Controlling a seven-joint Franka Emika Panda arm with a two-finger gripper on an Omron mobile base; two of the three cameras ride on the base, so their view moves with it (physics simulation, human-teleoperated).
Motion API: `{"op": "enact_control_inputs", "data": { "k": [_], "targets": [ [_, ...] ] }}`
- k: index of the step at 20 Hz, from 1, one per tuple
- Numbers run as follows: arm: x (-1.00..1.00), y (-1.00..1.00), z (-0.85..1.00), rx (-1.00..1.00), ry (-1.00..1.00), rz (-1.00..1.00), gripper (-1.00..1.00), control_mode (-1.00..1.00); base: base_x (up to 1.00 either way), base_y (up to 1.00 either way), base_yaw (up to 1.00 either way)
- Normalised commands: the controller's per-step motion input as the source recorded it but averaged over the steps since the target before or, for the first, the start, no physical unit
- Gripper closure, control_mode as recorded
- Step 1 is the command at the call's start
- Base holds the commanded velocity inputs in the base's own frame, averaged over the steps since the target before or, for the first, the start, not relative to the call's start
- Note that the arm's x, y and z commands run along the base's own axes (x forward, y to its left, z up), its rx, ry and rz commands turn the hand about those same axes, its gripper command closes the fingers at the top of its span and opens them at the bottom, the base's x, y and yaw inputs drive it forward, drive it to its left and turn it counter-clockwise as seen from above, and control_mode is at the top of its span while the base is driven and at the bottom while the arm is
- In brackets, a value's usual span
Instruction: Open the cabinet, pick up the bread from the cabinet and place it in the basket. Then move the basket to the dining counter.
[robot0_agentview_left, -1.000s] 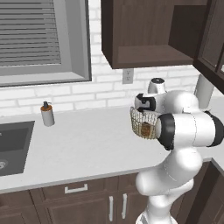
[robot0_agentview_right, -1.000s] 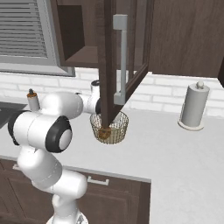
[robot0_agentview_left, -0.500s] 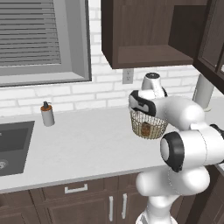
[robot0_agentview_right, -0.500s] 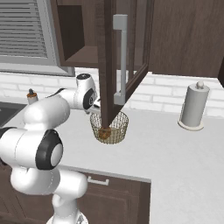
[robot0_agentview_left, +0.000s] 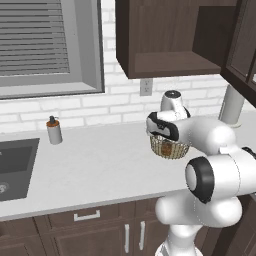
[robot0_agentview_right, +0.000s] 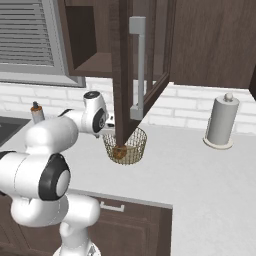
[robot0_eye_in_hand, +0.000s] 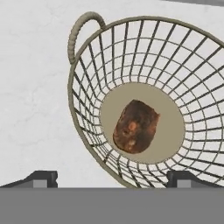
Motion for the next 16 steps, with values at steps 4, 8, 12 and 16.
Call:
{"op": "enact_control_inputs", "data": {
  "k": [4,8,12,16],
  "targets": [
    [0.34,0.04,-0.4,-0.01,0.02,0.26,-1.0,-1.0,0.0,0.0,0.0],
    [0.42,0.12,-0.49,0.0,0.07,0.27,-1.0,-1.0,0.0,0.0,0.0],
    [0.25,0.06,-0.39,-0.01,0.01,0.27,-1.0,-1.0,0.0,0.0,0.0],
    [0.0,0.0,-0.54,-0.05,0.0,0.25,-1.0,-1.0,0.0,0.0,0.0]
  ]
}}
